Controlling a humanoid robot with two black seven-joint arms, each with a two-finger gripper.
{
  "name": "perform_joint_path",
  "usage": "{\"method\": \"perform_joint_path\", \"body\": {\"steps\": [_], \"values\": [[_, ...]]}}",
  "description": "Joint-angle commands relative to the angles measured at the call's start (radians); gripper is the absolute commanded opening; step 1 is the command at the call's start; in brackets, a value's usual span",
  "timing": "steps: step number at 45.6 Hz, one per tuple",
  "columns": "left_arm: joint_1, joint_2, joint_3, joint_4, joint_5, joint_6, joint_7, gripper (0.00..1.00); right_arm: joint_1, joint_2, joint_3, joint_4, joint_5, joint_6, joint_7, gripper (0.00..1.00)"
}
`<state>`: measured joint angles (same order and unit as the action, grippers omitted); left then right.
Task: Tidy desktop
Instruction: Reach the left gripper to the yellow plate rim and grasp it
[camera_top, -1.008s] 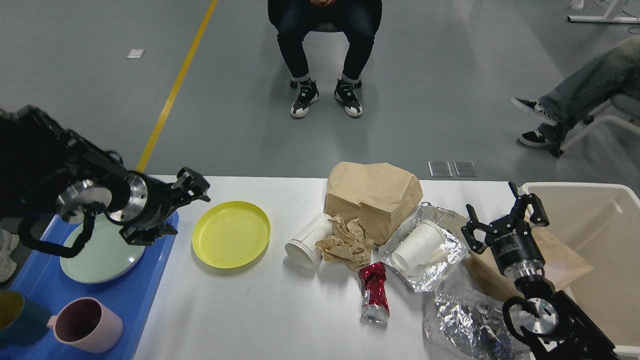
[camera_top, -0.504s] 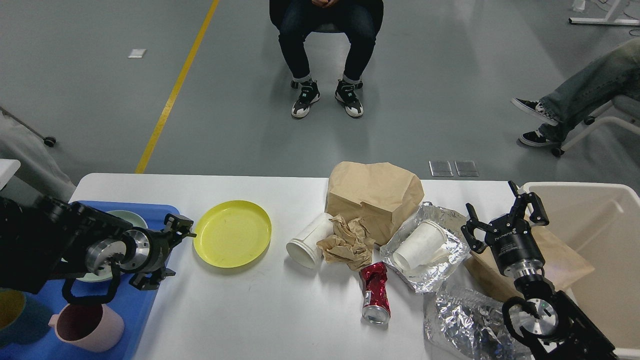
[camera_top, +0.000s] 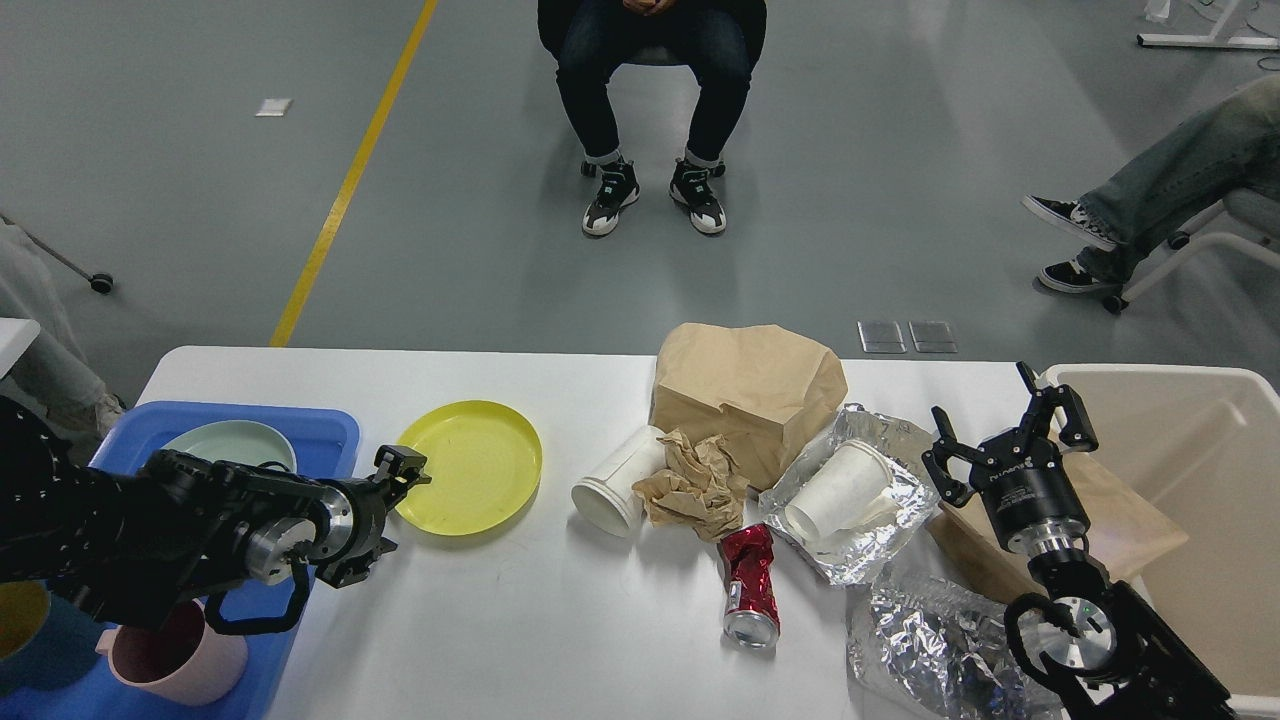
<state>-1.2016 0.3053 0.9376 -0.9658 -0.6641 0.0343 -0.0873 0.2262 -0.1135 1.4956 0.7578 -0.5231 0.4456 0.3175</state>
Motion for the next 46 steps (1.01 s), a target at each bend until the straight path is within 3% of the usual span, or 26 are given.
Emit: {"method": "perform_joint_path", "body": {"steps": [1,11,19,37,46], "values": [[0.011,-0.022,-0.003,0.018,0.005,-0.001,0.0,0.76,0.001,0.0,0.0,0.0,0.0,-0.001,0.0,1.0],[0.033,-0.029,-0.036,0.041,0.028,-0.001,0.011,0.45,-0.001,0.0,0.0,0.0,0.0,-0.001,0.0,1.0],[0.036,-0.032,-0.053,0.041,0.028,-0.01,0.014,0.26,-0.001,0.0,0.0,0.0,0.0,-0.001,0.0,1.0],[0.057,-0.031,-0.056,0.042,0.028,-0.005,0.012,0.24,0.001,0.0,0.0,0.0,0.0,-0.001,0.0,1.0],[0.062,-0.031,-0.056,0.042,0.028,-0.013,0.012,0.14,0.001,0.0,0.0,0.0,0.0,-0.001,0.0,1.0]]}}
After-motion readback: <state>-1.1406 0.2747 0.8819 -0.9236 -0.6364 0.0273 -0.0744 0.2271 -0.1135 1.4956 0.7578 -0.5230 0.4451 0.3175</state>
